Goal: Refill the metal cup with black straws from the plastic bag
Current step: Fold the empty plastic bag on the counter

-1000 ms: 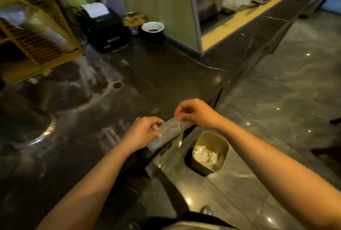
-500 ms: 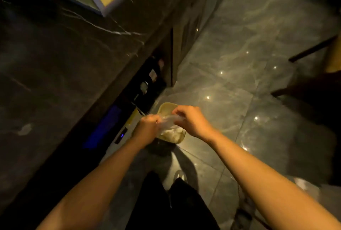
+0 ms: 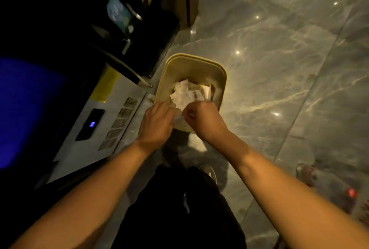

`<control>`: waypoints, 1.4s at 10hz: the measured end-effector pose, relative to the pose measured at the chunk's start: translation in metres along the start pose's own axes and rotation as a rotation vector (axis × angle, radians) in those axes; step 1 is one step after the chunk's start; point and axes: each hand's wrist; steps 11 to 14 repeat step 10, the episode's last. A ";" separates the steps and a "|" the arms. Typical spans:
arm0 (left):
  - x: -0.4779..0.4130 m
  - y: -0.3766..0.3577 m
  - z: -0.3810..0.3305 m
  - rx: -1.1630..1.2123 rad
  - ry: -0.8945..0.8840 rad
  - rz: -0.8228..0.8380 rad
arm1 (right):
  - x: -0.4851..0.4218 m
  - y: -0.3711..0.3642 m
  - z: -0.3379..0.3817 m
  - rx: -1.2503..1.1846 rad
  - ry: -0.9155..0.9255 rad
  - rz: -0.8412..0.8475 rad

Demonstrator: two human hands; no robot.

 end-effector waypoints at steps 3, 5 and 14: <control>-0.029 -0.103 0.084 -0.218 -0.016 -0.047 | -0.130 -0.140 -0.079 0.157 -0.086 0.141; -0.031 -0.107 0.088 -0.187 -0.016 -0.140 | -0.171 -0.182 -0.095 0.235 -0.155 0.287; -0.009 -0.005 0.018 -0.135 0.145 0.090 | -0.070 -0.079 -0.035 0.218 -0.153 0.389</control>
Point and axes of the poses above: each hand's wrist, its own x-axis away from the middle knuckle, its own y-axis out of the back of the hand, z = x × y, and after that the axes turned 8 degrees about x, right-handed
